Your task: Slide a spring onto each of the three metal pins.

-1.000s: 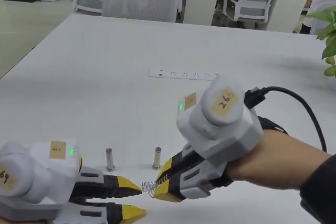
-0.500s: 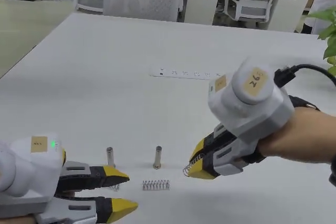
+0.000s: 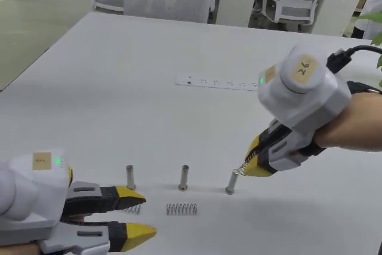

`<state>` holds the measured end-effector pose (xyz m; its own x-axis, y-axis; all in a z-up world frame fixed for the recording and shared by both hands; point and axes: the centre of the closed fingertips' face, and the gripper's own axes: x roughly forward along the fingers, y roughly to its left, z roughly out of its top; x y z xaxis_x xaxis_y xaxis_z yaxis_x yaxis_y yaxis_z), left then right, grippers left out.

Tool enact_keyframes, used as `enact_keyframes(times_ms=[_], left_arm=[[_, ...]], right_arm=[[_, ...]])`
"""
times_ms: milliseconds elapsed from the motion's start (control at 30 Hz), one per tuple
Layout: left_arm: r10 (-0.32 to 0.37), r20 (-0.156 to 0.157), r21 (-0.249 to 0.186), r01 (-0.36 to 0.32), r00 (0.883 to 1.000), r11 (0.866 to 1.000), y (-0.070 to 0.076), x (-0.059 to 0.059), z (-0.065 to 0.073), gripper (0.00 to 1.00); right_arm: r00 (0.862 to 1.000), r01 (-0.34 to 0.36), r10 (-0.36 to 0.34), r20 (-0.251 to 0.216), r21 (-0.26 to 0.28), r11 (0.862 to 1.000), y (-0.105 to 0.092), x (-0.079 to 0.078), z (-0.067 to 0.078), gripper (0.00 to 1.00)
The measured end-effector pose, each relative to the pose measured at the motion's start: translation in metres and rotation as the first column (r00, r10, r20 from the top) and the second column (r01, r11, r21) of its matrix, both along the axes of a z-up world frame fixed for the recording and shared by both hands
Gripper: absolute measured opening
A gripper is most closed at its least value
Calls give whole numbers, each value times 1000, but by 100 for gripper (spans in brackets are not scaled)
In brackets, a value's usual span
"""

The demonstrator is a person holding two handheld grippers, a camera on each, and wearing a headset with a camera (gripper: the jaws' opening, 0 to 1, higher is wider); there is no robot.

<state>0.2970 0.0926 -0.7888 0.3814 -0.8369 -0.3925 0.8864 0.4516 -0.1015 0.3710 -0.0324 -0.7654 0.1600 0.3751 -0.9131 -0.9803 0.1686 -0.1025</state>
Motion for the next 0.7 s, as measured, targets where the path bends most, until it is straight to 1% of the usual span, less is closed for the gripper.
enact_keyframes(times_ms=[100,167,200,300,433,700], left_arm=[[0,-1,3,0,1000,1000,0,0,0,24],[-2,-2,4,2,1000,1000,-1,0,-1,24],[-3,-3,4,3,1000,1000,-1,-1,-1,24],[-8,-3,9,8,1000,1000,-2,-1,-2,24],[-9,-3,9,9,1000,1000,-2,-1,-2,24],[-9,-1,6,9,1000,1000,-3,0,-1,24]], right_arm=[[1000,7,-7,-6,-9,1000,-1,5,-4,8],[1000,0,0,8,-38,999,-3,8,-8,8],[1000,-3,3,7,-41,999,-2,8,-9,8],[1000,-8,8,-7,-39,999,2,9,-12,8],[1000,-17,16,-6,-63,998,4,15,-18,8],[999,-29,26,-27,-92,995,4,21,-27,8]])
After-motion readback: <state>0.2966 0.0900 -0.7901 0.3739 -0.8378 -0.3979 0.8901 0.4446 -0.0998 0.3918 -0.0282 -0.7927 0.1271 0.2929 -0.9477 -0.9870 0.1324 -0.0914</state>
